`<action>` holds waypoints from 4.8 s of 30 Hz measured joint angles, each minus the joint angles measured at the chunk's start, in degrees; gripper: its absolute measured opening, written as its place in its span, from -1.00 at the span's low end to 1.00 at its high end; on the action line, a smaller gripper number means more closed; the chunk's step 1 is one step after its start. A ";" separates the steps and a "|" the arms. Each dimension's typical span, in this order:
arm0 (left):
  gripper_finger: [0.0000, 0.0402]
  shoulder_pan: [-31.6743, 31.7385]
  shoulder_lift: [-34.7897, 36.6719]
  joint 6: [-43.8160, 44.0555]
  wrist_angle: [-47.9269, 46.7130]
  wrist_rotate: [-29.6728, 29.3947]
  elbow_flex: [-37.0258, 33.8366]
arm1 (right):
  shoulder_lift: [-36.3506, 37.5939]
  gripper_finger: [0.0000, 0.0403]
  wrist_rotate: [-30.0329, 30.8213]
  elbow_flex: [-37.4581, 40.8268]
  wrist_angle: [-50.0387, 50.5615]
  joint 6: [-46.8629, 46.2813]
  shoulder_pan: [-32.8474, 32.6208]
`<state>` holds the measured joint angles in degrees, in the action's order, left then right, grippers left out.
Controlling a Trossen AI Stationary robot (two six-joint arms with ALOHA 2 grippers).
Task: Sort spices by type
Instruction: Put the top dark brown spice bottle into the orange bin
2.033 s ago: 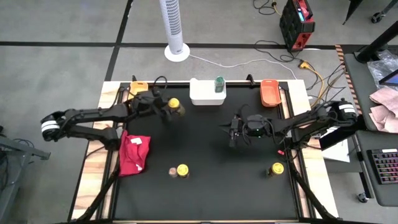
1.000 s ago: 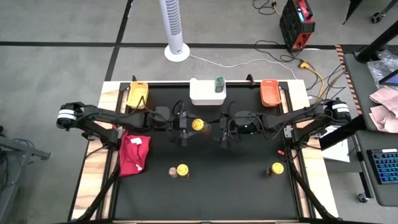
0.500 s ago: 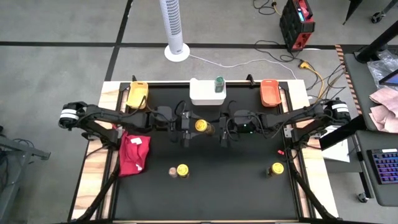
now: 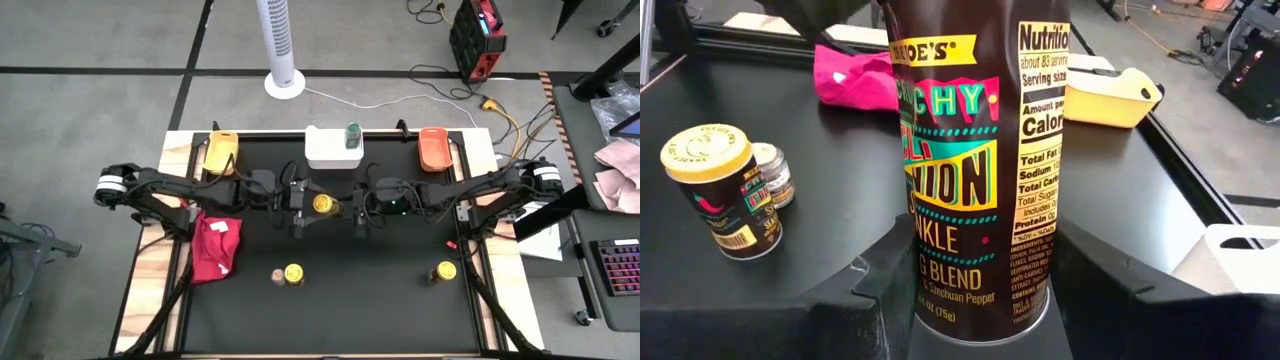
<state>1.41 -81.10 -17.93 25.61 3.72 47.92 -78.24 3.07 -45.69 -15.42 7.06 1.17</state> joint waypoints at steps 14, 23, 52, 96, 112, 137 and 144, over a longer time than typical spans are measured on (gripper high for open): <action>0.34 0.17 7.86 -2.08 -3.98 -6.15 -1.79 | 9.92 -0.13 7.70 5.96 7.60 -4.22 -0.39; 0.34 0.20 5.54 7.08 21.38 -6.06 -14.10 | 10.67 -0.13 7.56 19.36 -23.89 -1.48 -2.67; 0.34 0.58 -18.31 12.82 43.97 -4.56 -6.09 | 3.80 -0.13 7.57 17.83 -35.42 3.04 -3.04; -0.29 0.35 -10.19 3.59 14.21 -13.77 -4.13 | 16.81 0.30 15.00 7.45 4.07 -4.53 -3.17; -0.31 0.26 -11.22 3.50 14.42 -13.70 -4.13 | 12.22 0.58 14.28 -0.19 5.23 0.08 -3.30; -0.31 0.13 -11.43 3.43 17.18 -13.24 -4.11 | 3.13 0.33 13.01 -6.43 5.06 -1.05 -3.25; -0.25 0.13 -11.43 3.50 17.47 -13.18 -4.13 | 3.71 0.08 12.83 -6.45 6.20 -2.42 -2.94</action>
<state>1.54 -92.53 -14.44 43.08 -9.45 43.79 -74.53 15.90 -52.14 -9.22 4.64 -1.77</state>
